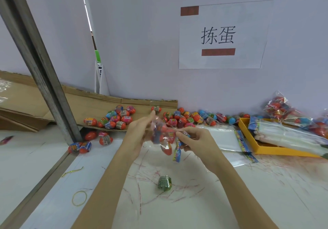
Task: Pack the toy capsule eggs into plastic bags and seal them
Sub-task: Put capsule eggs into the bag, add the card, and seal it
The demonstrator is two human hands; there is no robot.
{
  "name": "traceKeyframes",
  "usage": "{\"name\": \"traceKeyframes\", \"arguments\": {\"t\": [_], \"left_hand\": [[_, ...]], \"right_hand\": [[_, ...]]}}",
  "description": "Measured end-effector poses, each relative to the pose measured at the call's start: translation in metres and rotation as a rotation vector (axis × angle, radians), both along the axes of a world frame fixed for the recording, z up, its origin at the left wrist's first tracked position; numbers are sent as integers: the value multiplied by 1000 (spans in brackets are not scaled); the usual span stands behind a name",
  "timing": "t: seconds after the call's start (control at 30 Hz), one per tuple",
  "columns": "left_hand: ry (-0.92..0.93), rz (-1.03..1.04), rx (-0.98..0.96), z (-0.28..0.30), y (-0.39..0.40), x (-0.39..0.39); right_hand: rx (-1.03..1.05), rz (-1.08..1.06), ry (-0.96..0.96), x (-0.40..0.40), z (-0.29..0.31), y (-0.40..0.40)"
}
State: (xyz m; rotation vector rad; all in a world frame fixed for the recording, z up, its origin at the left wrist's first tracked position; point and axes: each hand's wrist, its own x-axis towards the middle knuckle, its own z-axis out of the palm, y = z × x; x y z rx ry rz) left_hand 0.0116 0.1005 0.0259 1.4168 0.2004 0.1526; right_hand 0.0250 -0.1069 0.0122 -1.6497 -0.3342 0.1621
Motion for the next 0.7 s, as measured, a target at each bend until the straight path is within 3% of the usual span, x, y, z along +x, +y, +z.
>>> {"name": "traceKeyframes", "arguments": {"t": [0.07, 0.47, 0.6, 0.7], "left_hand": [[-36, -20, 19, -4, -2, 0], [-335, 356, 280, -15, -12, 5], [-371, 436, 250, -19, -4, 7], [-369, 481, 218, -21, -3, 10]], "right_hand": [[-26, -20, -20, -1, -1, 2], [148, -207, -82, -1, -1, 8], [132, -7, 142, -2, 1, 5], [73, 120, 144, -3, -1, 3]]}}
